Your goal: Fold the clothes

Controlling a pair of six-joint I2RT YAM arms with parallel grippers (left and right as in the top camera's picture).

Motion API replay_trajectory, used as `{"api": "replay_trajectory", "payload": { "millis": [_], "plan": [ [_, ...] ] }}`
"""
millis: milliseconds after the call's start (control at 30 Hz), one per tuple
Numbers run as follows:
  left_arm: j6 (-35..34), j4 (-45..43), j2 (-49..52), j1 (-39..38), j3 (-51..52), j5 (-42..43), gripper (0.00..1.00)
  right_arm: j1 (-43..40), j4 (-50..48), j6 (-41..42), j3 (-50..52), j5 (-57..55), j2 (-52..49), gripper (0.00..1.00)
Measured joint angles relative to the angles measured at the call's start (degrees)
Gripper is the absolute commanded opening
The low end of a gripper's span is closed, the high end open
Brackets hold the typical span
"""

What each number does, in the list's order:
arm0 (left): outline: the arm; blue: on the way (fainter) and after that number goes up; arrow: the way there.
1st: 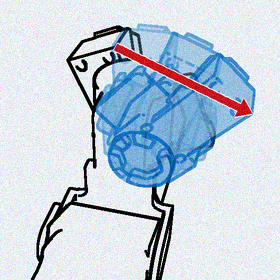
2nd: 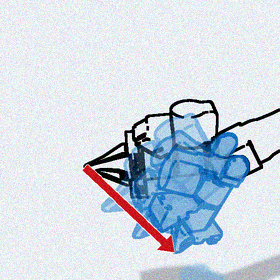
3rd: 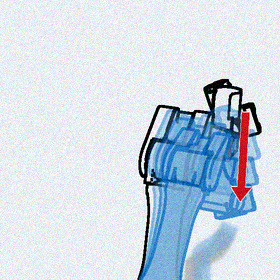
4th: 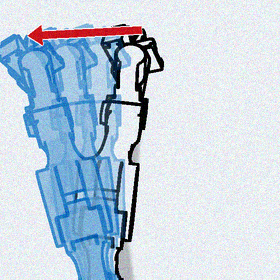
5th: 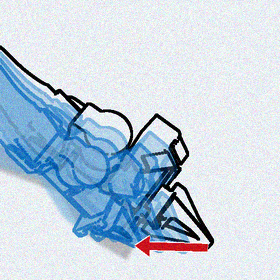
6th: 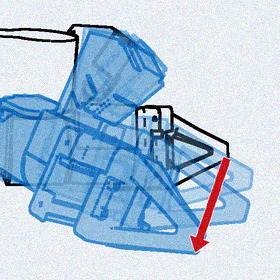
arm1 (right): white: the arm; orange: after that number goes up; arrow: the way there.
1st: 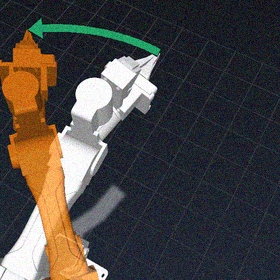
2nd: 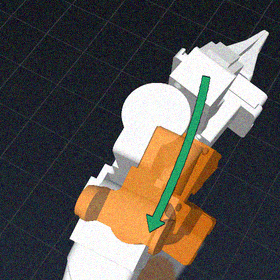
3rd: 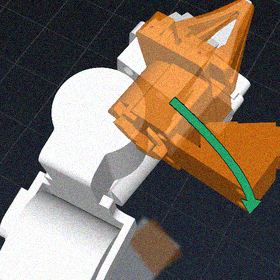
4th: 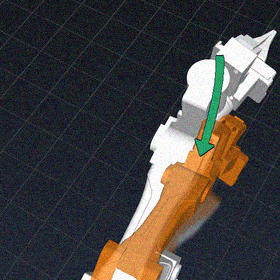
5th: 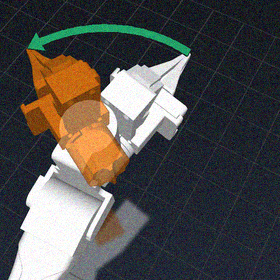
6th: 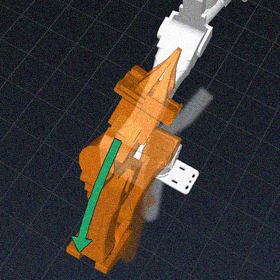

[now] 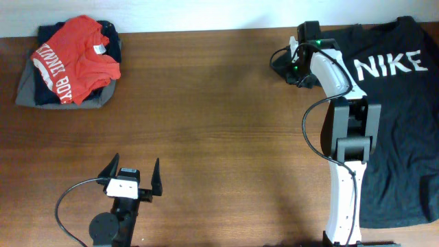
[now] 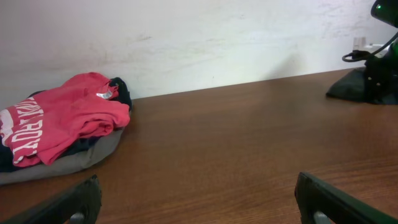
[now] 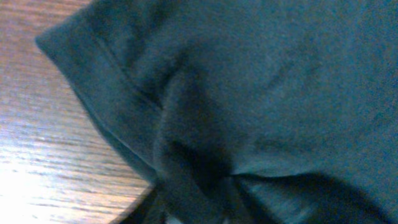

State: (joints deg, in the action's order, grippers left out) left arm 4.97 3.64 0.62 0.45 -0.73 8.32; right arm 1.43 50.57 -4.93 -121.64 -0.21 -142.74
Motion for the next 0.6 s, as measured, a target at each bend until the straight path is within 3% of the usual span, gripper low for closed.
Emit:
{"api": "replay_trajectory", "payload": {
  "millis": [333, 600],
  "plan": [
    [0.0, 0.0, 0.0, 0.0, 0.0, 0.0, 0.99, 0.0, 0.3, 2.0, -1.0, 0.5, 0.0, 0.04],
    [0.0, 0.0, 0.0, 0.0, 0.0, 0.0, 0.99, 0.2, 5.5, 5.4, -13.8, 4.3, 0.0, 0.04]
  ]
}}
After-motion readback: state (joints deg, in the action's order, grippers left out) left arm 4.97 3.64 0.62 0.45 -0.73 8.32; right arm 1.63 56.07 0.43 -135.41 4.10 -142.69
